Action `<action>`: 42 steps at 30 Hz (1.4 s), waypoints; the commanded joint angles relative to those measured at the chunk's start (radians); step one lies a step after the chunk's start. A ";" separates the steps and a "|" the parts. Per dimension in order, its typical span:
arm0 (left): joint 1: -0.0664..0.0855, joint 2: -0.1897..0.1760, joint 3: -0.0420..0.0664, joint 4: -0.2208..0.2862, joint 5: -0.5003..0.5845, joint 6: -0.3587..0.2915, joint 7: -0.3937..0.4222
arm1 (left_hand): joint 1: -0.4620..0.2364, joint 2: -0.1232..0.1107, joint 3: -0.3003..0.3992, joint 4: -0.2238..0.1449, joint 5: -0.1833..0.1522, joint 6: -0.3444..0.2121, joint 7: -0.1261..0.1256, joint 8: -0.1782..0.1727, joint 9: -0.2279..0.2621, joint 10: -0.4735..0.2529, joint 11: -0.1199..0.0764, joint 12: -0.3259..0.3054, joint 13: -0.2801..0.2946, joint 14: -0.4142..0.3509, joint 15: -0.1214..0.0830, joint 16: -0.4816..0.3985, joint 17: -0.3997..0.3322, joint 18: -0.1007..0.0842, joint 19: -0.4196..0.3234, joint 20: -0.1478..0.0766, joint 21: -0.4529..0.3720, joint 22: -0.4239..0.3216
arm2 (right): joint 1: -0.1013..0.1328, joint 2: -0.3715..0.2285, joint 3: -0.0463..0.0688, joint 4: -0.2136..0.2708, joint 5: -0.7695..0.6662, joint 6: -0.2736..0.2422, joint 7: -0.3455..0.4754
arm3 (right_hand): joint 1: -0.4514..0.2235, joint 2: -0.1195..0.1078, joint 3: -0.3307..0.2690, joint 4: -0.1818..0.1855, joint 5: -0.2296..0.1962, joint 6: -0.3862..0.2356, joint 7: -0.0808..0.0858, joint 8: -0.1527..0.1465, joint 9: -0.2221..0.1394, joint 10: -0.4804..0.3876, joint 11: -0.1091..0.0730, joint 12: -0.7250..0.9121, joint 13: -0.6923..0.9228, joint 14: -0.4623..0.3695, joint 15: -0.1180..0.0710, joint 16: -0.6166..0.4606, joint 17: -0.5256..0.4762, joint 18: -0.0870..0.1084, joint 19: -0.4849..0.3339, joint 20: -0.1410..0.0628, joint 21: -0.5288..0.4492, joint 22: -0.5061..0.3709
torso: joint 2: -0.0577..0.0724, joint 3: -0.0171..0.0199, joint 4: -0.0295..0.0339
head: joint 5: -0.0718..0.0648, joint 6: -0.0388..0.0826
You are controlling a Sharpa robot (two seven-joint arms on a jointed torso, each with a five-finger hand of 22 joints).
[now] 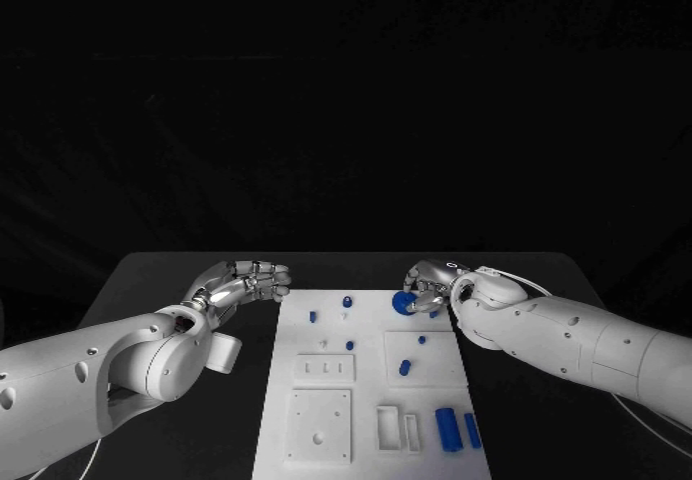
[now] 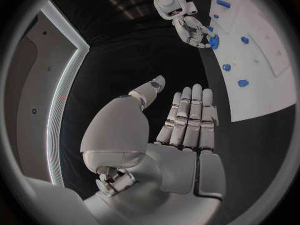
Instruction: Assemble the parts on the task board
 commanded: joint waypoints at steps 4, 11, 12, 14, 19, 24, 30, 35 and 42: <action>0.001 0.003 0.001 0.002 -0.003 0.016 0.009 | -0.008 -0.001 -0.001 -0.006 -0.004 0.006 0.003 -0.004 -0.002 0.003 0.005 -0.005 -0.001 0.005 0.002 -0.007 0.000 0.008 0.006 0.003 -0.004 0.015 | -0.015 0.010 -0.012 -0.005 -0.040 0.036 -0.003 | -0.008 0.005 0.007 0.004 -0.002 0.020 0.012 0.000 -0.003 0.008 0.000 0.005 0.003 -0.001 0.001 -0.005 0.004 0.023 -0.001 -0.054 0.011 0.024 | 0.001 0.0006 0.0004 | 0.000 -0.004; 0.001 0.004 0.001 -0.001 -0.003 0.016 0.008 | -0.009 0.000 0.000 -0.006 -0.004 0.006 0.004 -0.004 -0.002 0.003 0.005 -0.005 -0.001 0.005 0.002 -0.007 0.000 0.008 0.006 0.004 -0.004 0.015 | -0.020 0.014 -0.017 0.000 -0.129 0.022 -0.017 | -0.028 -0.006 -0.011 0.000 0.041 0.027 0.012 0.003 0.000 0.011 0.000 0.006 0.007 0.000 0.001 -0.007 0.013 0.023 -0.007 -0.058 0.029 0.023 | 0.001 0.0001 0.0005 | 0.000 -0.010; 0.001 0.004 0.001 -0.001 -0.003 0.016 0.008 | -0.009 0.000 0.000 -0.006 -0.004 0.006 0.004 -0.004 -0.002 0.003 0.005 -0.005 -0.001 0.005 0.002 -0.007 0.000 0.008 0.006 0.004 -0.004 0.015 | -0.022 0.014 -0.019 0.000 -0.151 0.019 -0.020 | -0.026 -0.005 -0.011 -0.002 0.044 0.031 0.011 0.005 0.001 0.013 -0.001 0.007 0.009 0.000 0.000 -0.007 0.014 0.023 -0.008 -0.058 0.030 0.022 | 0.001 0.0001 0.0002 | 0.001 -0.012; 0.001 0.004 0.001 -0.001 -0.003 0.017 0.008 | -0.009 0.000 0.000 -0.007 -0.004 0.006 0.004 -0.004 -0.002 0.003 0.005 -0.005 -0.001 0.005 0.002 -0.007 0.000 0.008 0.005 0.004 -0.004 0.015 | -0.023 0.013 -0.022 0.000 -0.162 0.019 -0.024 | -0.020 -0.001 -0.005 -0.003 0.040 0.041 0.008 0.010 0.003 0.015 -0.004 0.007 0.010 0.000 -0.002 -0.008 0.016 0.023 -0.009 -0.059 0.033 0.022 | 0.001 0.0001 -0.0002 | 0.000 -0.013; 0.001 0.003 0.001 -0.002 -0.003 0.015 0.008 | -0.009 0.000 0.000 -0.007 -0.004 0.006 0.004 -0.004 -0.002 0.003 0.005 -0.005 -0.001 0.005 0.002 -0.007 0.000 0.008 0.005 0.004 -0.004 0.015 | -0.024 0.008 -0.023 0.001 -0.162 0.044 -0.027 | 0.002 0.014 0.059 0.019 0.054 0.067 0.001 0.019 0.007 0.021 -0.012 0.004 0.010 0.002 -0.009 -0.015 0.022 0.023 -0.015 -0.056 0.039 0.020 | 0.000 0.0000 -0.0001 | 0.001 -0.016; 0.001 0.003 0.001 -0.001 -0.003 0.015 0.009 | -0.009 0.000 0.000 -0.007 -0.004 0.006 0.004 -0.004 -0.002 0.003 0.005 -0.005 -0.001 0.005 0.002 -0.007 0.000 0.008 0.005 0.004 -0.004 0.015 | -0.024 0.004 -0.023 0.008 -0.161 0.074 -0.033 | -0.002 0.028 0.096 0.038 0.079 0.074 -0.002 0.020 0.007 0.020 -0.013 0.000 0.010 0.004 -0.011 -0.018 0.027 0.023 -0.017 -0.054 0.044 0.020 | -0.001 0.0000 0.0004 | 0.002 -0.018; 0.001 0.002 0.001 0.000 -0.004 0.014 0.008 | -0.010 0.000 0.000 -0.007 -0.004 0.006 0.004 -0.004 -0.002 0.003 0.005 -0.005 -0.001 0.005 0.002 -0.007 0.000 0.008 0.005 0.004 -0.004 0.015 | -0.024 0.000 -0.023 0.017 -0.164 0.082 -0.044 | -0.016 0.044 0.128 0.056 0.101 0.084 -0.004 0.021 0.008 0.020 -0.015 -0.002 0.011 0.005 -0.013 -0.022 0.033 0.023 -0.021 -0.052 0.050 0.020 | 0.000 0.0002 0.0005 | 0.002 -0.018; 0.001 0.001 0.001 0.002 -0.004 0.013 0.008 | -0.011 0.000 0.000 -0.007 -0.005 0.006 0.004 -0.004 -0.002 0.003 0.005 -0.005 -0.001 0.005 0.003 -0.008 0.000 0.008 0.005 0.004 -0.004 0.015 | -0.023 -0.008 -0.023 0.035 -0.188 0.042 -0.062 | -0.027 0.046 0.140 0.059 0.128 0.090 -0.006 0.023 0.009 0.024 -0.017 -0.001 0.016 0.006 -0.015 -0.025 0.037 0.023 -0.022 -0.052 0.055 0.019 | -0.001 0.0000 -0.0005 | 0.002 -0.018; 0.002 -0.002 0.001 0.005 -0.004 0.011 0.008 | -0.011 0.000 0.001 -0.008 -0.005 0.006 0.004 -0.004 -0.002 0.003 0.005 -0.005 -0.001 0.005 0.003 -0.008 0.000 0.008 0.005 0.004 -0.004 0.015 | -0.009 -0.019 -0.022 0.079 -0.260 -0.018 -0.089 | -0.032 0.046 0.148 0.060 0.146 0.096 -0.008 0.024 0.010 0.036 -0.019 0.005 0.024 0.007 -0.016 -0.027 0.042 0.023 -0.021 -0.054 0.059 0.019 | -0.001 -0.0009 -0.0006 | 0.001 -0.014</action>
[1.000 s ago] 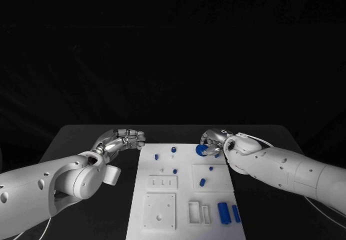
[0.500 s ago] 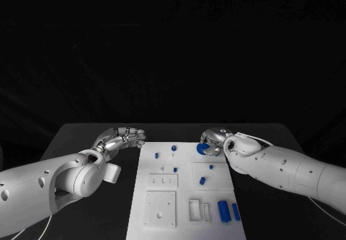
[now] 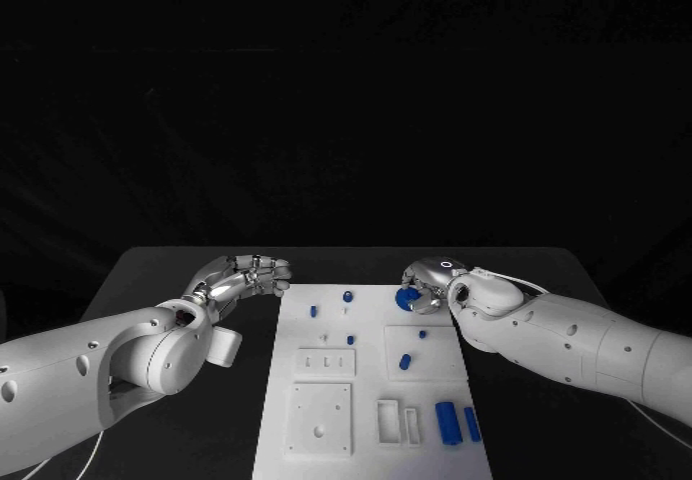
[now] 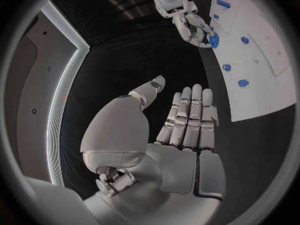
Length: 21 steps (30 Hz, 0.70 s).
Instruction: Assemble the parts on the task board
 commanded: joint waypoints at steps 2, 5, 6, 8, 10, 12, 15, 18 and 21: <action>0.002 -0.001 0.001 0.006 -0.003 0.009 0.008 | -0.012 0.000 0.001 -0.008 -0.005 0.006 0.004 -0.004 -0.002 0.003 0.005 -0.005 -0.001 0.005 0.003 -0.004 0.000 0.014 0.005 0.004 -0.004 0.015 | 0.002 -0.004 -0.003 0.027 -0.092 -0.001 -0.042 | -0.005 -0.003 0.009 0.000 -0.001 0.068 0.022 0.010 0.007 0.012 0.000 0.006 0.002 0.001 -0.011 -0.006 0.003 0.070 -0.006 -0.001 0.009 0.019 | 0.000 -0.0008 -0.0003 | -0.002 0.004; 0.002 -0.002 0.001 0.008 -0.003 0.009 0.008 | -0.012 0.000 0.001 -0.008 -0.005 0.006 0.004 -0.004 -0.002 0.003 0.005 -0.005 -0.001 0.005 0.003 -0.004 0.000 0.014 0.005 0.004 -0.004 0.015 | 0.009 -0.007 -0.001 0.051 -0.139 -0.024 -0.050 | -0.004 -0.010 0.012 0.001 -0.006 0.069 0.021 0.010 0.008 0.016 -0.001 0.007 0.004 0.001 -0.011 -0.006 0.005 0.070 -0.005 -0.003 0.011 0.018 | 0.000 -0.0008 -0.0008 | -0.001 0.005; 0.002 -0.003 0.001 0.008 -0.003 0.008 0.008 | -0.012 0.000 0.001 -0.008 -0.005 0.006 0.004 -0.004 -0.002 0.003 0.005 -0.005 -0.001 0.005 0.003 -0.004 0.000 0.014 0.005 0.004 -0.004 0.015 | 0.011 -0.009 0.000 0.063 -0.151 -0.030 -0.054 | -0.004 -0.012 0.013 0.001 -0.008 0.070 0.021 0.011 0.008 0.019 -0.001 0.008 0.005 0.001 -0.012 -0.007 0.005 0.070 -0.004 -0.003 0.011 0.018 | 0.000 -0.0005 -0.0010 | -0.001 0.006; 0.002 -0.004 0.001 0.009 -0.003 0.007 0.008 | -0.012 0.000 0.001 -0.008 -0.005 0.006 0.004 -0.004 -0.002 0.003 0.005 -0.005 -0.001 0.005 0.003 -0.004 0.000 0.014 0.005 0.004 -0.004 0.015 | 0.016 -0.013 0.002 0.092 -0.170 -0.038 -0.059 | -0.001 -0.023 0.019 0.006 -0.019 0.073 0.020 0.012 0.009 0.024 -0.002 0.010 0.008 0.002 -0.012 -0.007 0.007 0.070 -0.003 -0.004 0.012 0.018 | 0.000 -0.0002 -0.0010 | -0.001 0.007; 0.002 -0.005 0.001 0.010 -0.003 0.006 0.008 | -0.012 0.000 0.001 -0.008 -0.005 0.006 0.004 -0.004 -0.002 0.003 0.005 -0.005 -0.001 0.005 0.003 -0.004 0.000 0.014 0.005 0.004 -0.004 0.015 | 0.019 -0.014 0.002 0.116 -0.196 -0.048 -0.069 | 0.002 -0.031 0.027 0.013 -0.028 0.075 0.019 0.012 0.009 0.027 -0.003 0.010 0.008 0.003 -0.013 -0.008 0.009 0.070 -0.001 -0.006 0.014 0.017 | 0.000 -0.0002 -0.0005 | -0.002 0.008; 0.002 -0.005 0.001 0.011 -0.003 0.006 0.009 | -0.013 0.000 0.001 -0.008 -0.005 0.006 0.004 -0.004 -0.002 0.003 0.005 -0.005 -0.001 0.005 0.003 -0.004 0.000 0.014 0.005 0.004 -0.004 0.015 | 0.022 -0.014 0.003 0.136 -0.207 -0.054 -0.073 | 0.005 -0.036 0.032 0.017 -0.034 0.076 0.019 0.012 0.009 0.028 -0.003 0.009 0.008 0.004 -0.014 -0.009 0.011 0.070 -0.001 -0.006 0.015 0.016 | 0.000 -0.0005 -0.0008 | -0.001 0.009; 0.002 -0.005 0.001 0.011 -0.003 0.007 0.009 | -0.013 0.000 0.001 -0.008 -0.005 0.006 0.004 -0.004 -0.002 0.003 0.005 -0.005 -0.001 0.005 0.003 -0.004 0.000 0.014 0.005 0.004 -0.004 0.015 | 0.024 -0.006 0.003 0.165 -0.230 -0.061 -0.081 | 0.009 -0.046 0.040 0.025 -0.042 0.079 0.018 0.012 0.010 0.031 -0.004 0.008 0.008 0.005 -0.014 -0.011 0.013 0.070 0.000 -0.007 0.015 0.016 | -0.001 -0.0007 -0.0007 | -0.001 0.012; 0.002 -0.005 0.001 0.011 -0.003 0.006 0.009 | -0.013 0.000 0.001 -0.008 -0.005 0.006 0.004 -0.004 -0.002 0.003 0.005 -0.005 -0.001 0.005 0.003 -0.004 0.000 0.014 0.005 0.004 -0.004 0.015 | 0.024 0.008 0.003 0.185 -0.245 -0.064 -0.085 | 0.011 -0.051 0.043 0.029 -0.047 0.080 0.018 0.012 0.010 0.032 -0.004 0.007 0.008 0.005 -0.015 -0.011 0.014 0.070 0.001 -0.008 0.016 0.015 | -0.001 -0.0007 0.0001 | 0.002 0.013; 0.002 -0.004 0.001 0.011 -0.003 0.006 0.009 | -0.014 0.000 0.001 -0.008 -0.005 0.006 0.004 -0.005 -0.002 0.003 0.005 -0.005 -0.001 0.005 0.003 -0.004 0.000 0.014 0.005 0.004 -0.004 0.015 | 0.024 0.036 0.003 0.197 -0.261 -0.064 -0.087 | 0.013 -0.054 0.045 0.032 -0.050 0.080 0.017 0.012 0.011 0.031 -0.005 0.005 0.007 0.005 -0.015 -0.012 0.015 0.070 0.001 -0.008 0.016 0.015 | 0.000 -0.0002 0.0014 | 0.008 0.015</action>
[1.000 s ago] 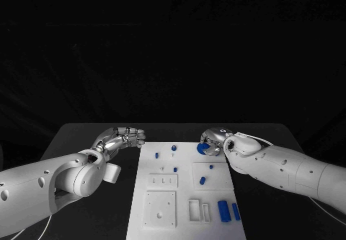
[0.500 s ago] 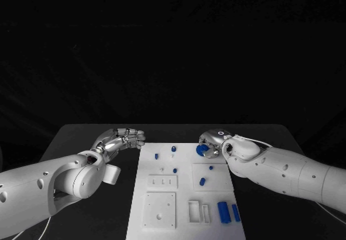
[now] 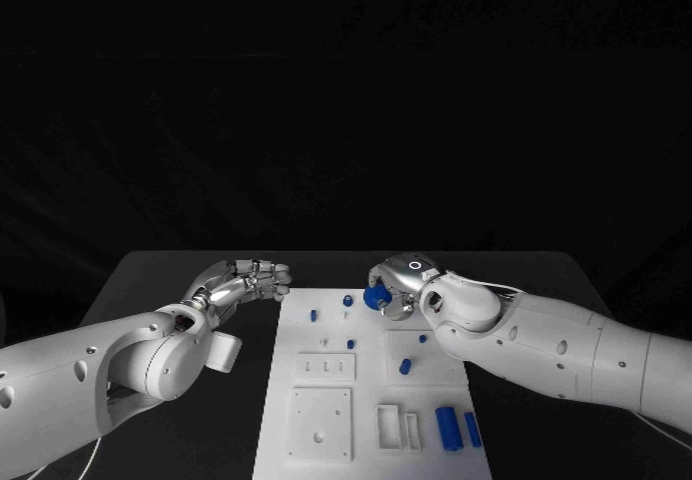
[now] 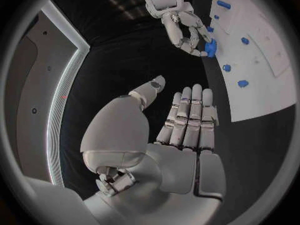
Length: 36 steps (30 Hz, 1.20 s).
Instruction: Assemble the parts on the task board
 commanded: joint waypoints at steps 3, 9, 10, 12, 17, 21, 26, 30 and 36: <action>0.002 0.003 0.001 0.003 -0.003 0.007 0.009 | -0.012 0.001 -0.001 -0.006 -0.005 0.006 0.004 -0.005 -0.001 0.003 0.005 -0.005 -0.001 0.005 0.003 -0.004 0.000 0.016 0.005 0.004 -0.004 0.015 | 0.000 0.044 -0.001 0.008 -0.073 -0.015 -0.020 | 0.000 -0.011 0.005 0.004 -0.008 0.079 0.019 0.012 0.015 0.006 0.002 0.002 -0.001 0.000 -0.005 -0.007 0.002 0.070 0.002 -0.009 0.004 0.015 | 0.001 0.0006 0.0014 | 0.010 0.004; 0.002 0.006 0.001 0.002 -0.003 0.007 0.009 | -0.013 0.001 -0.001 -0.006 -0.005 0.006 0.004 -0.005 -0.001 0.003 0.005 -0.005 -0.001 0.005 0.003 -0.004 0.001 0.016 0.005 0.004 -0.004 0.015 | -0.005 0.095 -0.010 -0.010 -0.108 -0.031 -0.032 | 0.002 -0.010 0.006 0.004 -0.008 0.079 0.018 0.012 0.015 0.005 0.002 0.001 -0.001 0.000 -0.005 -0.007 0.003 0.070 0.002 -0.009 0.005 0.015 | 0.002 -0.0008 0.0051 | 0.013 0.007; 0.002 0.007 0.001 0.000 -0.003 0.007 0.009 | -0.013 0.001 -0.001 -0.006 -0.005 0.006 0.004 -0.005 -0.001 0.003 0.005 -0.005 -0.001 0.005 0.003 -0.004 0.001 0.016 0.005 0.004 -0.004 0.015 | -0.007 0.102 -0.015 -0.014 -0.108 -0.035 -0.032 | 0.002 -0.010 0.007 0.004 -0.007 0.079 0.018 0.012 0.015 0.005 0.002 0.000 -0.002 0.000 -0.005 -0.007 0.003 0.070 0.002 -0.009 0.005 0.015 | 0.002 -0.0004 0.0047 | 0.014 0.008; 0.002 0.007 0.001 -0.001 -0.003 0.007 0.010 | -0.013 0.001 -0.001 -0.006 -0.005 0.006 0.004 -0.005 -0.001 0.003 0.005 -0.005 -0.001 0.005 0.003 -0.004 0.001 0.016 0.005 0.004 -0.004 0.015 | -0.010 0.114 -0.024 -0.021 -0.130 -0.044 -0.036 | 0.003 -0.011 0.007 0.004 -0.007 0.079 0.018 0.012 0.016 0.005 0.002 0.000 -0.002 0.000 -0.005 -0.007 0.003 0.070 0.002 -0.009 0.005 0.015 | 0.002 -0.0007 0.0057 | 0.016 0.009; 0.002 0.009 0.001 -0.003 -0.003 0.007 0.011 | -0.014 0.002 -0.001 -0.006 -0.005 0.006 0.004 -0.005 -0.001 0.003 0.005 -0.005 -0.001 0.005 0.003 -0.005 0.001 0.016 0.005 0.004 -0.004 0.015 | -0.020 0.143 -0.041 -0.043 -0.171 -0.063 -0.044 | 0.007 -0.014 0.010 0.005 -0.009 0.080 0.018 0.012 0.016 0.005 0.002 -0.002 -0.003 0.000 -0.005 -0.008 0.004 0.070 0.002 -0.010 0.005 0.015 | 0.002 -0.0011 0.0054 | 0.021 0.011; 0.002 0.012 0.001 -0.005 -0.003 0.008 0.011 | -0.014 0.002 -0.001 -0.007 -0.004 0.006 0.004 -0.005 -0.001 0.003 0.005 -0.005 -0.001 0.006 0.003 -0.005 0.001 0.016 0.005 0.004 -0.004 0.015 | -0.027 0.159 -0.050 -0.061 -0.185 -0.070 -0.050 | 0.011 -0.020 0.015 0.008 -0.017 0.081 0.018 0.012 0.016 0.004 0.002 -0.004 -0.004 0.001 -0.006 -0.010 0.005 0.070 0.002 -0.010 0.005 0.014 | 0.002 -0.0007 0.0045 | 0.026 0.012; 0.002 0.013 0.001 -0.006 -0.003 0.008 0.011 | -0.014 0.002 0.000 -0.007 -0.004 0.006 0.004 -0.005 -0.001 0.003 0.005 -0.005 -0.001 0.006 0.003 -0.005 0.001 0.016 0.005 0.004 -0.004 0.015 | -0.034 0.169 -0.054 -0.073 -0.193 -0.071 -0.057 | 0.015 -0.022 0.020 0.013 -0.030 0.082 0.018 0.011 0.017 0.006 0.001 -0.006 -0.004 0.001 -0.006 -0.012 0.007 0.070 0.004 -0.010 0.006 0.014 | 0.002 0.0005 0.0039 | 0.028 0.012; 0.002 0.014 0.001 -0.008 -0.003 0.009 0.011 | -0.015 0.002 0.000 -0.007 -0.004 0.006 0.004 -0.005 -0.002 0.003 0.005 -0.005 -0.001 0.006 0.003 -0.005 0.001 0.016 0.005 0.004 -0.004 0.015 | -0.037 0.172 -0.054 -0.075 -0.192 -0.069 -0.063 | 0.015 -0.023 0.021 0.014 -0.032 0.082 0.018 0.011 0.017 0.007 0.001 -0.006 -0.003 0.002 -0.006 -0.012 0.008 0.070 0.004 -0.010 0.006 0.014 | 0.003 0.0005 0.0023 | 0.030 0.013; 0.002 0.015 0.001 -0.010 -0.003 0.009 0.011 | -0.015 0.002 0.000 -0.007 -0.004 0.006 0.004 -0.005 -0.002 0.003 0.005 -0.005 -0.001 0.006 0.003 -0.005 0.001 0.016 0.005 0.004 -0.004 0.015 | -0.037 0.174 -0.054 -0.086 -0.193 -0.065 -0.073 | 0.016 -0.023 0.021 0.015 -0.036 0.082 0.017 0.011 0.017 0.007 0.001 -0.006 -0.004 0.002 -0.006 -0.013 0.008 0.070 0.005 -0.010 0.007 0.014 | 0.002 0.0011 0.0023 | 0.030 0.013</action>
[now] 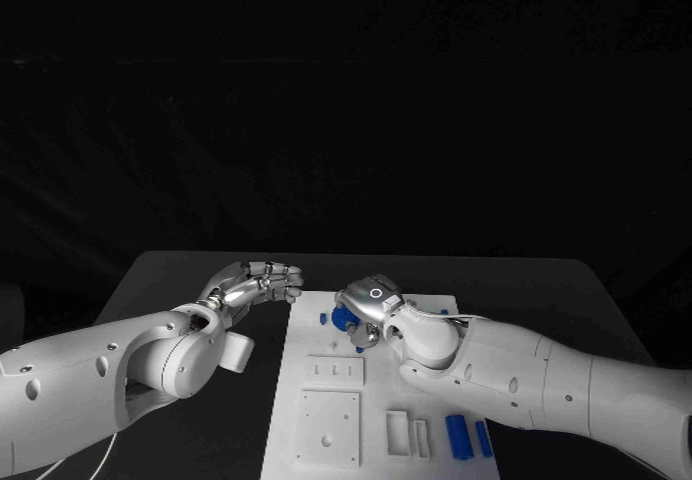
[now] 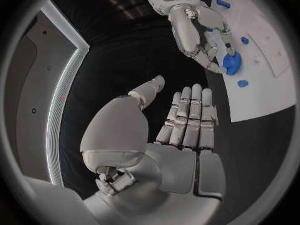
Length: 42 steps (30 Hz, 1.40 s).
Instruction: Assemble the parts on the task board
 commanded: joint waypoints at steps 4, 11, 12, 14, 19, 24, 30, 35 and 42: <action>0.002 0.002 0.001 0.001 -0.003 0.009 0.010 | -0.010 0.001 0.000 -0.008 -0.005 0.006 0.004 -0.005 -0.001 0.003 0.005 -0.005 -0.001 0.006 0.003 -0.005 0.001 0.009 0.005 0.004 -0.004 0.015 | 0.000 0.007 -0.001 -0.017 -0.024 -0.002 -0.019 | 0.009 -0.005 0.006 -0.001 -0.006 0.081 0.019 0.011 0.017 0.007 0.001 -0.007 0.000 0.001 -0.007 -0.005 0.001 0.070 0.003 -0.005 0.004 0.014 | 0.000 0.0016 -0.0022 | 0.004 0.001; 0.002 0.006 0.001 -0.001 -0.003 0.011 0.010 | -0.010 0.001 0.001 -0.008 -0.005 0.006 0.004 -0.005 -0.001 0.003 0.006 -0.005 -0.001 0.006 0.003 -0.005 0.001 0.009 0.005 0.004 -0.004 0.015 | -0.001 0.021 -0.001 -0.040 -0.021 -0.001 -0.013 | 0.010 -0.006 0.007 -0.001 -0.008 0.080 0.019 0.010 0.017 0.006 0.001 -0.008 -0.001 0.001 -0.006 -0.005 0.002 0.070 0.003 -0.005 0.004 0.014 | 0.000 0.0021 -0.0011 | 0.004 0.003; 0.002 0.006 0.001 -0.001 -0.003 0.011 0.010 | -0.010 0.001 0.001 -0.008 -0.004 0.006 0.004 -0.005 -0.001 0.003 0.006 -0.005 -0.001 0.006 0.003 -0.005 0.001 0.009 0.005 0.004 -0.004 0.015 | -0.001 0.022 -0.001 -0.042 -0.018 -0.001 -0.012 | 0.010 -0.007 0.007 -0.001 -0.008 0.080 0.019 0.010 0.017 0.006 0.001 -0.008 -0.001 0.001 -0.006 -0.005 0.002 0.070 0.003 -0.005 0.004 0.014 | 0.000 0.0021 -0.0011 | 0.004 0.003; 0.002 0.007 0.001 -0.002 -0.003 0.010 0.009 | -0.010 0.001 0.001 -0.008 -0.005 0.006 0.004 -0.005 -0.001 0.003 0.006 -0.005 -0.001 0.006 0.003 -0.005 0.001 0.009 0.005 0.004 -0.005 0.015 | -0.002 0.024 -0.001 -0.046 -0.017 -0.001 -0.010 | 0.010 -0.007 0.006 -0.001 -0.009 0.080 0.019 0.010 0.017 0.005 0.001 -0.009 -0.002 0.001 -0.006 -0.006 0.002 0.070 0.003 -0.005 0.004 0.014 | 0.000 0.0023 -0.0016 | 0.005 0.003; 0.002 0.008 0.001 -0.003 -0.003 0.011 0.009 | -0.010 0.002 0.001 -0.009 -0.004 0.006 0.004 -0.005 -0.001 0.003 0.006 -0.005 -0.001 0.006 0.003 -0.005 0.001 0.009 0.005 0.004 -0.005 0.015 | -0.002 0.028 0.000 -0.066 0.001 -0.003 0.001 | 0.010 -0.012 0.006 0.001 -0.016 0.079 0.019 0.009 0.016 0.002 0.002 -0.012 -0.005 0.001 -0.006 -0.007 0.003 0.070 0.003 -0.005 0.005 0.015 | 0.000 0.0018 -0.0018 | 0.007 0.004; 0.002 0.008 0.001 -0.003 -0.003 0.012 0.009 | -0.011 0.002 0.001 -0.009 -0.005 0.006 0.004 -0.005 -0.001 0.003 0.006 -0.005 -0.001 0.006 0.003 -0.005 0.001 0.009 0.005 0.004 -0.005 0.015 | -0.002 0.031 0.000 -0.076 0.025 -0.002 0.014 | 0.010 -0.019 0.004 0.003 -0.035 0.077 0.020 0.007 0.016 -0.002 0.002 -0.018 -0.008 0.002 -0.005 -0.010 0.004 0.070 0.003 -0.005 0.005 0.015 | 0.000 0.0007 -0.0032 | 0.007 0.006; 0.002 0.008 0.001 -0.003 -0.003 0.012 0.008 | -0.011 0.002 0.001 -0.009 -0.005 0.006 0.004 -0.005 -0.001 0.003 0.006 -0.005 -0.001 0.006 0.003 -0.005 0.001 0.009 0.005 0.004 -0.005 0.015 | -0.004 0.039 0.000 -0.084 0.039 0.001 0.022 | 0.008 -0.031 -0.003 0.004 -0.063 0.074 0.021 0.005 0.016 -0.011 0.003 -0.026 -0.015 0.002 -0.005 -0.012 0.006 0.070 0.002 -0.004 0.006 0.015 | 0.000 0.0016 -0.0026 | 0.004 0.007; 0.002 0.009 0.001 -0.003 -0.003 0.013 0.008 | -0.011 0.002 0.001 -0.009 -0.005 0.006 0.004 -0.005 -0.001 0.003 0.006 -0.005 -0.001 0.006 0.003 -0.005 0.001 0.009 0.005 0.004 -0.005 0.015 | -0.005 0.041 0.000 -0.098 0.063 0.001 0.032 | 0.000 -0.049 -0.015 0.005 -0.069 0.068 0.023 0.002 0.015 -0.020 0.004 -0.033 -0.022 0.002 -0.003 -0.012 0.006 0.070 0.002 -0.004 0.007 0.015 | 0.000 0.0021 -0.0018 | 0.004 0.004; 0.002 0.009 0.001 -0.004 -0.003 0.013 0.006 | -0.012 0.001 0.001 -0.009 -0.005 0.006 0.004 -0.005 -0.001 0.003 0.006 -0.005 -0.001 0.006 0.003 -0.006 0.001 0.009 0.005 0.004 -0.005 0.015 | -0.005 0.038 0.000 -0.099 0.084 0.011 0.038 | -0.012 -0.062 -0.079 -0.006 -0.070 0.043 0.031 -0.011 0.010 -0.039 0.012 -0.051 -0.037 0.002 0.003 -0.018 0.010 0.070 -0.004 -0.006 0.006 0.014 | 0.000 0.0016 -0.0036 | 0.007 0.001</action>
